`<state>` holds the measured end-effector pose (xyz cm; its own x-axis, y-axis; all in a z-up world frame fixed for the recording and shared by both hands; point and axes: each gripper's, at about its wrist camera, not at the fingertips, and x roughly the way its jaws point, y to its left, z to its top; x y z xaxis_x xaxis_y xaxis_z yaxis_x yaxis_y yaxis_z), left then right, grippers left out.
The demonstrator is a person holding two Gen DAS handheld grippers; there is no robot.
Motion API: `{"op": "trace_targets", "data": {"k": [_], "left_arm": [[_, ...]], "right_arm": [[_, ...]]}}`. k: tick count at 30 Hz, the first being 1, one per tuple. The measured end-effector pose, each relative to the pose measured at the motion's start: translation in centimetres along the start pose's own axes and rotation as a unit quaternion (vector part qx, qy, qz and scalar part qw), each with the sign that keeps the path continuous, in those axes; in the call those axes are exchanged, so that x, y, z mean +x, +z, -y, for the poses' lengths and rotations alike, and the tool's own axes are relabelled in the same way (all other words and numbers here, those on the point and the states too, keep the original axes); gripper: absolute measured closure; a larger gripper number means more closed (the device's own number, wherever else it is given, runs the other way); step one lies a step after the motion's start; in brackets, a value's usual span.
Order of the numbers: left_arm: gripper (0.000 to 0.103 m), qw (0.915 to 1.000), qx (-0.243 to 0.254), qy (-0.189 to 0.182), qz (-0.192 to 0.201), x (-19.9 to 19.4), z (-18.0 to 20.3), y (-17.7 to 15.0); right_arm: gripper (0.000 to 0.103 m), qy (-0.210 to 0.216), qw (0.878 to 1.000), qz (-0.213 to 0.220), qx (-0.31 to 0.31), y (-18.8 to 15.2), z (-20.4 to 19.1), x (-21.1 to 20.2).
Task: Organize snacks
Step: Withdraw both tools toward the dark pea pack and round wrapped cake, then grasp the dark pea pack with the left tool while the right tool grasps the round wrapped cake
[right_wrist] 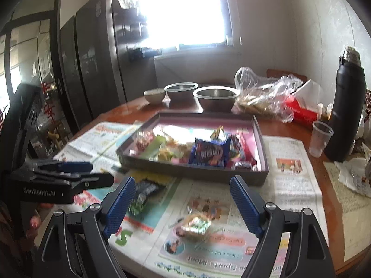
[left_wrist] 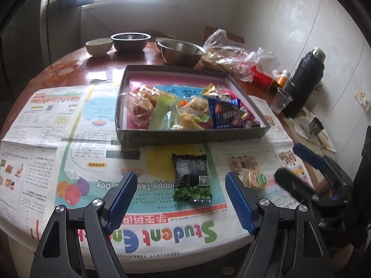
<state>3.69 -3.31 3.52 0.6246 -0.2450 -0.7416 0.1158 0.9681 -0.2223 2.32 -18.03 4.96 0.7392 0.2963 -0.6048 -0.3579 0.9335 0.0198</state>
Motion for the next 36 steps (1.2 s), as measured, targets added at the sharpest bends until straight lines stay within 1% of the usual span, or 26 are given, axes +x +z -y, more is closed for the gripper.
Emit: {"op": "trace_targets", "data": {"k": [4,13,26,36], "left_arm": [[0.023,0.9999,0.002,0.000,-0.010,0.6,0.2,-0.3],[0.023,0.9996,0.010,0.000,-0.026,1.5,0.8,-0.8],[0.023,0.9992,0.009,0.001,-0.040,2.8,1.1,-1.2],[0.023,0.9988,0.000,0.000,-0.048,3.8,0.7,-1.3]], "right_arm": [[0.020,0.001,1.000,-0.019,-0.001,-1.2,0.0,0.7],[0.020,0.004,0.999,-0.043,0.004,-2.7,0.3,1.6],[0.020,0.003,0.999,-0.054,0.006,-3.4,0.8,2.4],[0.020,0.003,0.998,-0.063,0.008,-3.9,1.2,3.4]]}}
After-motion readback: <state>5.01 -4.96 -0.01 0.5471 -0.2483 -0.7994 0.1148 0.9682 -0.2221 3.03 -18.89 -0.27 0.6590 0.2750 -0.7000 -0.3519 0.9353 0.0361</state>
